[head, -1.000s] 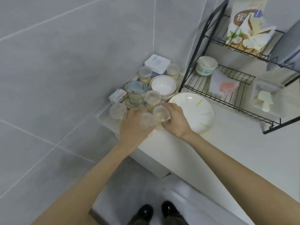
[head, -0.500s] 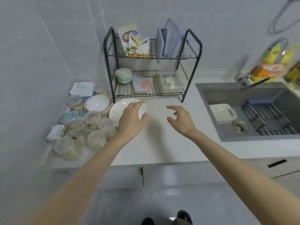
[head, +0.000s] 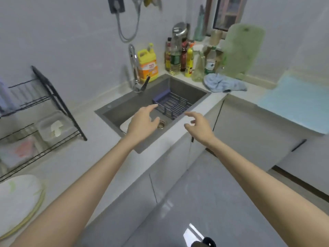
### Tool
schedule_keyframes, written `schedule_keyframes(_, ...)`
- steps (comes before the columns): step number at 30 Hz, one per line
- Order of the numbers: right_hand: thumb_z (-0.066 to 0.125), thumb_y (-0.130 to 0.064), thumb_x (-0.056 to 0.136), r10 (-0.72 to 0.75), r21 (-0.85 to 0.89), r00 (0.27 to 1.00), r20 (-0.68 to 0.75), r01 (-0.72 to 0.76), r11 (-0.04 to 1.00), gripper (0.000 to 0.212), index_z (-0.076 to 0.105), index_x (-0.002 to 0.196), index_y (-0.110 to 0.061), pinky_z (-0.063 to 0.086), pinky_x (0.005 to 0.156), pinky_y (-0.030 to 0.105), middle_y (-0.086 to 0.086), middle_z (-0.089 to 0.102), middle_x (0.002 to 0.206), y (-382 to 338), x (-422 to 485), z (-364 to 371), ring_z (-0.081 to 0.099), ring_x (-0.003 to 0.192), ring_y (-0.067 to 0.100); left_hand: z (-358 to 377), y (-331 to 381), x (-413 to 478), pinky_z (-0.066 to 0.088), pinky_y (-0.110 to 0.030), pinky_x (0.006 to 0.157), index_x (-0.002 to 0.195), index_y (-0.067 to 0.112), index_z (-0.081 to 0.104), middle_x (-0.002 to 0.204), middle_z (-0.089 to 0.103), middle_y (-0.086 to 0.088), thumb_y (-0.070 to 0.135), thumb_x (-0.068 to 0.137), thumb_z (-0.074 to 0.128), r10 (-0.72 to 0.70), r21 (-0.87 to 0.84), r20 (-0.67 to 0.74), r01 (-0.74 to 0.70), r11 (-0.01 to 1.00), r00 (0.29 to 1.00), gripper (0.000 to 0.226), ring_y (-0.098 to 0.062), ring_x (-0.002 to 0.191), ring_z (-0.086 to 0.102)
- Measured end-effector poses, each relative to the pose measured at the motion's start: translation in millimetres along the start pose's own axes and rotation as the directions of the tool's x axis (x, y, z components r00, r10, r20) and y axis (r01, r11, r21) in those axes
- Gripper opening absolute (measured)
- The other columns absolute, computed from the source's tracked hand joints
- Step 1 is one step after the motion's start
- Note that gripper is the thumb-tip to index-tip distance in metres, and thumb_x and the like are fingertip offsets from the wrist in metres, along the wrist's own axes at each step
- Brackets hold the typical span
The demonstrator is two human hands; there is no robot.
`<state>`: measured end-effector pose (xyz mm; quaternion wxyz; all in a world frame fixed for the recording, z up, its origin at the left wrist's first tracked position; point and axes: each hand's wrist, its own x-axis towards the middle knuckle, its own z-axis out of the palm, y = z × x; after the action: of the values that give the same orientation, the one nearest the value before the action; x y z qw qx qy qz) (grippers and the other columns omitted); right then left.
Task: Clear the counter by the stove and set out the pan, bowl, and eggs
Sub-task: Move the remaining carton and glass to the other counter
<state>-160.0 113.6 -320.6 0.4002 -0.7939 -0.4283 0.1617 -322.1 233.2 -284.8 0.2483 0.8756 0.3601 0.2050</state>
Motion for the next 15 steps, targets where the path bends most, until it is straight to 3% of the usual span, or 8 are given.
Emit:
schedule_keyframes(7, 0.055, -0.008, 0.089, 0.157, 0.041, 0.968, -0.197, -0.152, 0.988, 0.047, 0.049, 0.135, -0.015, 0.038, 0.087, 0.022, 0.006, 0.048, 0.138, 112, 15, -148, 0.052, 0.115, 0.023, 113, 140, 83, 0.042, -0.032, 0.095, 0.139, 0.022, 0.046, 0.133, 0.055, -0.004, 0.025, 0.089, 0.056, 0.172, -0.042, 0.165, -0.167, 0.985, 0.971, 0.051, -0.021, 0.117, 0.054)
schedule_keyframes(15, 0.054, -0.007, 0.089, 0.269, 0.092, 0.884, -0.383, -0.254, 0.963, 0.045, 0.051, 0.133, -0.016, 0.035, 0.088, 0.016, 0.003, 0.051, 0.135, 215, 8, -296, 0.053, 0.113, 0.017, 224, 298, 143, 0.040, -0.024, 0.089, 0.137, 0.019, 0.048, 0.132, 0.056, -0.004, 0.021, 0.089, 0.058, 0.354, -0.171, 0.248, -0.319, 0.932, 0.902, 0.050, -0.019, 0.115, 0.055)
